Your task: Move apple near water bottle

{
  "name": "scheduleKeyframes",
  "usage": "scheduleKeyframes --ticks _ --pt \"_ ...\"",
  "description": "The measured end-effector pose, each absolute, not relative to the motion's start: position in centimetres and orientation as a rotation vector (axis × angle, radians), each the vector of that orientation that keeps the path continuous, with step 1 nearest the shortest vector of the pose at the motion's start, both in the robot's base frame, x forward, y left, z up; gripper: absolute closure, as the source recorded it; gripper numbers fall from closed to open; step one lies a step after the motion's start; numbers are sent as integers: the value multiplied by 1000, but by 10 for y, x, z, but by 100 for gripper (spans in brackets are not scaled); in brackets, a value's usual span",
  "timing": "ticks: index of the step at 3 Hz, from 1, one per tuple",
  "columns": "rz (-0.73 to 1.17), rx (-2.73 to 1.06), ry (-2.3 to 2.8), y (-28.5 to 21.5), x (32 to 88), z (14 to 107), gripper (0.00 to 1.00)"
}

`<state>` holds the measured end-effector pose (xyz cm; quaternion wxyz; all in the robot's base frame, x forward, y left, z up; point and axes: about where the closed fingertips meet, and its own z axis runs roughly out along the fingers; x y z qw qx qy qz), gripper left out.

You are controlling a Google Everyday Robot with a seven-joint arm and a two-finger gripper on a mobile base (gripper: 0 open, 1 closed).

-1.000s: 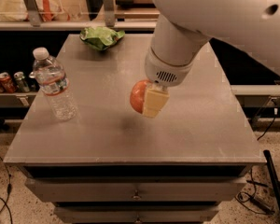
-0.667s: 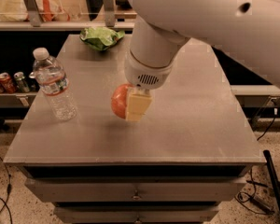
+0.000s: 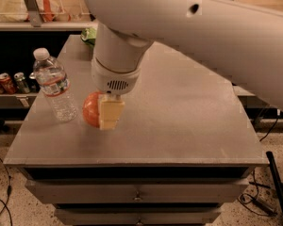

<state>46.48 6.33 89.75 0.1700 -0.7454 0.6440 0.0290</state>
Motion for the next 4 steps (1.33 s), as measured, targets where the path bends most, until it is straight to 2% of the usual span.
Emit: scheduleKeyframes --ticks 3,4 --pt "128 -2163 1801 98 476 872 100" --pt "149 -2160 1807 103 479 866 82"
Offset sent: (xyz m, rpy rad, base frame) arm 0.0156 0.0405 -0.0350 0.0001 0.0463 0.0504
